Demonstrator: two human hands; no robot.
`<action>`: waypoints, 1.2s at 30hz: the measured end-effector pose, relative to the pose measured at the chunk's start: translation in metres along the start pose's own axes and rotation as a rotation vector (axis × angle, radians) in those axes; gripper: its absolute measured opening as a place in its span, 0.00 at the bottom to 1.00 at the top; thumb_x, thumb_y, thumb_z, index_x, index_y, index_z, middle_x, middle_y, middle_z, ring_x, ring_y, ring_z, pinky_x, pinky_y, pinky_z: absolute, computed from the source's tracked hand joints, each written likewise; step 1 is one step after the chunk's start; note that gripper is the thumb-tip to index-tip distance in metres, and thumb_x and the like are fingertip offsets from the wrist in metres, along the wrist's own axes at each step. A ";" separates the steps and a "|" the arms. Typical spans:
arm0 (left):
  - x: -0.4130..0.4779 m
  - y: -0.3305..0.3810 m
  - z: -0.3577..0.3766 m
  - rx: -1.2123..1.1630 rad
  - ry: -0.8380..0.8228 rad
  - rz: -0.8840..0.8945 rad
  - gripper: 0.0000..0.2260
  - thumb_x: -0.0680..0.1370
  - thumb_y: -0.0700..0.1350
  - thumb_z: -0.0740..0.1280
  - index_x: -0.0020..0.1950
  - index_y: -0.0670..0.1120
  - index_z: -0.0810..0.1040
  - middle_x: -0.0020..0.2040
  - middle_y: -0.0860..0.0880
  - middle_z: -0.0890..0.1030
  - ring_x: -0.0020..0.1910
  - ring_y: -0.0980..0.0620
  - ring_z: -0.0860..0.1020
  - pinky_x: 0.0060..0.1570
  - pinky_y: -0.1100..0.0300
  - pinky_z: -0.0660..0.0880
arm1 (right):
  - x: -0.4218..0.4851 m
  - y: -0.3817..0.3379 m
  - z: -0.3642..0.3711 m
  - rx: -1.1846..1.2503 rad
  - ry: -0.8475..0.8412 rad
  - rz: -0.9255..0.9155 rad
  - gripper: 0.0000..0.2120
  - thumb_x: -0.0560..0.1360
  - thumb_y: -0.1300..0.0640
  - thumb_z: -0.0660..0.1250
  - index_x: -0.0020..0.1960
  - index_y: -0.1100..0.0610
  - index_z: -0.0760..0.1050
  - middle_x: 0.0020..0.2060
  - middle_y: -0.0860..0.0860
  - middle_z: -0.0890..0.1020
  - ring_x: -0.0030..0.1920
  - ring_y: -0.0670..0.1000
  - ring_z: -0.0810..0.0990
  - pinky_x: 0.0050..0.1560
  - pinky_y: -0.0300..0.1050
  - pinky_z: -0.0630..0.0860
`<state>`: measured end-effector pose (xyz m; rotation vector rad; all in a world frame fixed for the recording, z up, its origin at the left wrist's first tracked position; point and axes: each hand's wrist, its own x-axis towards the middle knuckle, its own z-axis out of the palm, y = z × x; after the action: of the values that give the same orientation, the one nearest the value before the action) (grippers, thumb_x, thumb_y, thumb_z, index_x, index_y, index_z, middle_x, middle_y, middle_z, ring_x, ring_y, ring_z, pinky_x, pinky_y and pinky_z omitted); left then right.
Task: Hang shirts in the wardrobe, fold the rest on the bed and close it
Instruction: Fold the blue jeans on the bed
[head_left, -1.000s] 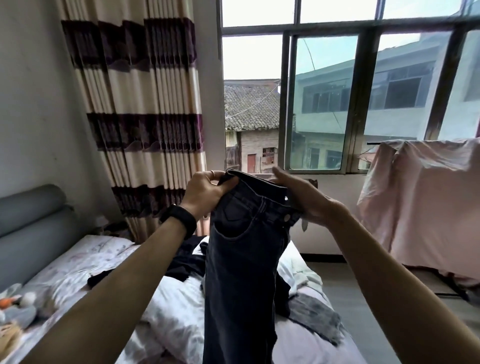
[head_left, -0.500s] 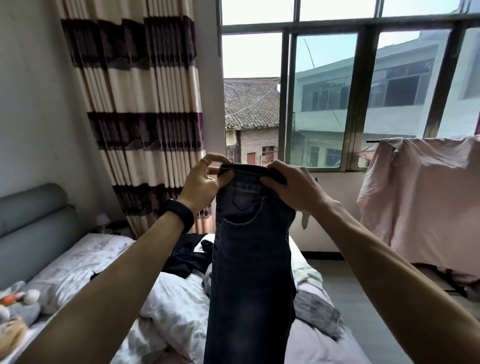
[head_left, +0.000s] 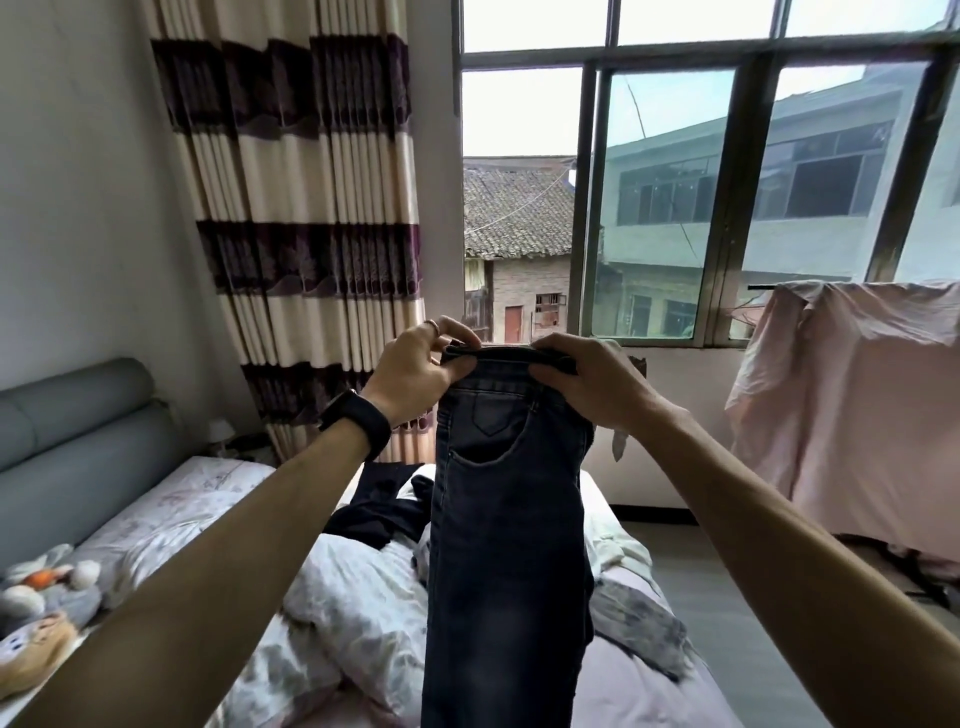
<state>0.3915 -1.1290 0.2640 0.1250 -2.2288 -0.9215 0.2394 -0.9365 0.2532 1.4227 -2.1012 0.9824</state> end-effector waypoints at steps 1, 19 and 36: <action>-0.001 -0.001 0.001 0.058 0.018 0.006 0.11 0.76 0.46 0.74 0.56 0.56 0.78 0.51 0.52 0.82 0.49 0.53 0.80 0.47 0.63 0.78 | -0.004 -0.002 0.002 -0.106 0.015 -0.086 0.11 0.79 0.49 0.69 0.61 0.47 0.79 0.51 0.48 0.85 0.49 0.53 0.83 0.47 0.44 0.78; -0.019 -0.010 -0.004 0.206 -0.002 -0.035 0.11 0.69 0.47 0.80 0.49 0.52 0.84 0.41 0.57 0.83 0.39 0.61 0.81 0.45 0.65 0.80 | -0.033 0.012 0.037 -0.061 0.252 -0.101 0.08 0.77 0.60 0.72 0.55 0.55 0.84 0.48 0.51 0.87 0.45 0.52 0.85 0.49 0.53 0.82; 0.015 0.003 -0.025 -0.451 0.289 -0.119 0.28 0.69 0.55 0.78 0.65 0.47 0.76 0.52 0.51 0.85 0.52 0.55 0.83 0.51 0.63 0.80 | 0.007 -0.003 0.032 0.774 0.341 0.410 0.16 0.72 0.58 0.78 0.58 0.53 0.80 0.48 0.49 0.86 0.51 0.49 0.84 0.53 0.48 0.81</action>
<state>0.3965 -1.1460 0.2871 0.1697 -1.7200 -1.3555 0.2412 -0.9655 0.2372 0.9946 -1.8535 2.1977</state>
